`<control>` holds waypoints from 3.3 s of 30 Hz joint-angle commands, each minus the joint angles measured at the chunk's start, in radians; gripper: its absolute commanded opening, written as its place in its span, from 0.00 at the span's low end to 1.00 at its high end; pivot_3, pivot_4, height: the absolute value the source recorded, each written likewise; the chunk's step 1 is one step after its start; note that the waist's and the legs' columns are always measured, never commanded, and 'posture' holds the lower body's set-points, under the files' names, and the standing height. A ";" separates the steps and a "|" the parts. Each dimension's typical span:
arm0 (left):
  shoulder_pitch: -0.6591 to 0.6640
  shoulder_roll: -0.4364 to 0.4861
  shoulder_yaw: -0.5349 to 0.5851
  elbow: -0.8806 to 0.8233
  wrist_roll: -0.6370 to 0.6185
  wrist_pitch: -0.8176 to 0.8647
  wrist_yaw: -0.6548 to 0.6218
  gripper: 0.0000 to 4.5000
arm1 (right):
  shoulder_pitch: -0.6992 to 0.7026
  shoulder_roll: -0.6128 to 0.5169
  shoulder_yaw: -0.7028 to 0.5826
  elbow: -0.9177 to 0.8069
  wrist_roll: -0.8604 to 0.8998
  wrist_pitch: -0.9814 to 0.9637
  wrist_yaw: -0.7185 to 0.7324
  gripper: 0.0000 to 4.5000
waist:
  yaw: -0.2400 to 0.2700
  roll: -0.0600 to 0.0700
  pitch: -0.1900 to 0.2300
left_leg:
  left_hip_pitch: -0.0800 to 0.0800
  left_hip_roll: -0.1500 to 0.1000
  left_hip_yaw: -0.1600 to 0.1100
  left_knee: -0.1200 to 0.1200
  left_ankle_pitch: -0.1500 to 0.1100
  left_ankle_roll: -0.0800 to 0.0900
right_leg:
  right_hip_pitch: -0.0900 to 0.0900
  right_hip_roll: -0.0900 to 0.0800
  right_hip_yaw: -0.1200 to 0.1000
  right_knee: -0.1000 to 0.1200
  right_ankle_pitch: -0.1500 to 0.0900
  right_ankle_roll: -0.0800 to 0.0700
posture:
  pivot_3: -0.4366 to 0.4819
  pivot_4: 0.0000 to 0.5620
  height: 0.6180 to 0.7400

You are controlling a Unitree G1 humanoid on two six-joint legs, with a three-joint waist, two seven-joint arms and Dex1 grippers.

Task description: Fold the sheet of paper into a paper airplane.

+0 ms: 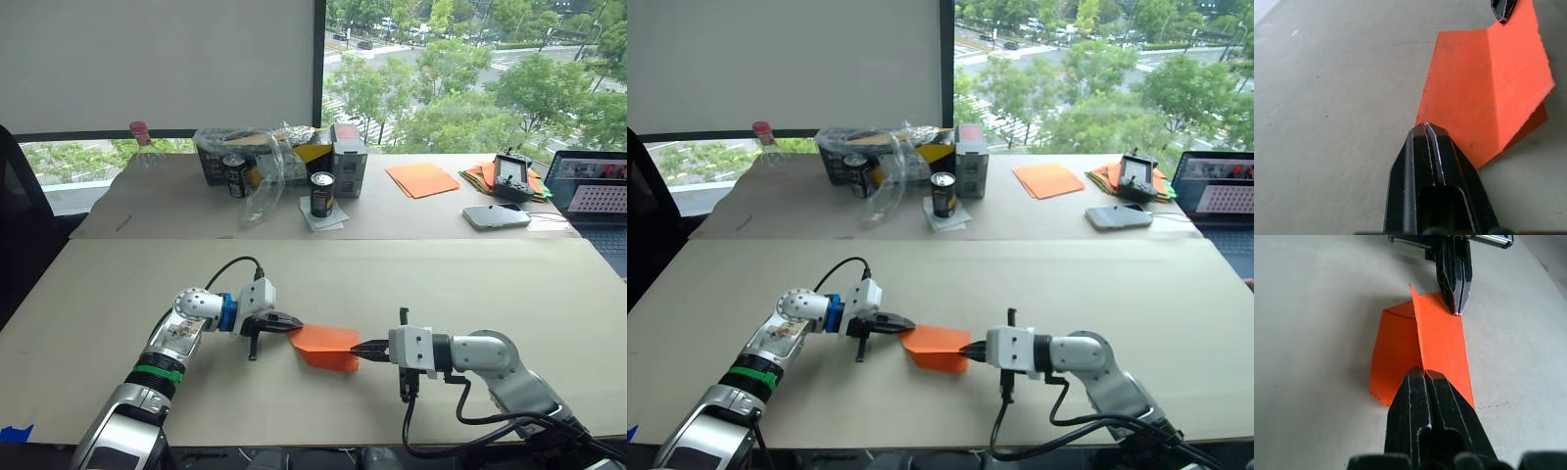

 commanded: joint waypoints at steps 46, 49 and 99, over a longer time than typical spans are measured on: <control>0.132 -0.010 0.122 -0.271 -0.160 0.173 0.054 0.00 | -0.178 0.100 0.023 0.128 0.171 0.796 -0.050 0.01 | -0.008 0.000 -0.001 | 0.016 0.002 -0.003 -0.005 -0.001 0.001 | 0.017 0.001 -0.003 -0.010 0.000 0.000 | 0.48 0.27 0.43; 0.134 -0.027 0.134 -0.288 -0.190 0.204 0.065 0.00 | -0.180 0.105 0.023 0.133 0.170 0.794 -0.052 0.01 | -0.008 0.000 -0.001 | 0.016 0.002 -0.003 -0.006 -0.001 0.001 | 0.017 0.001 -0.003 -0.010 0.000 0.000 | 0.48 0.27 0.43; 0.133 -0.093 -0.025 -0.084 -0.014 0.035 0.072 0.00 | -0.150 0.049 -0.156 -0.180 0.241 0.697 -0.118 0.64 | 0.008 0.003 -0.002 | 0.015 0.001 -0.003 -0.008 -0.002 0.003 | 0.018 -0.001 -0.003 -0.017 0.001 0.002 | 0.48 0.27 0.43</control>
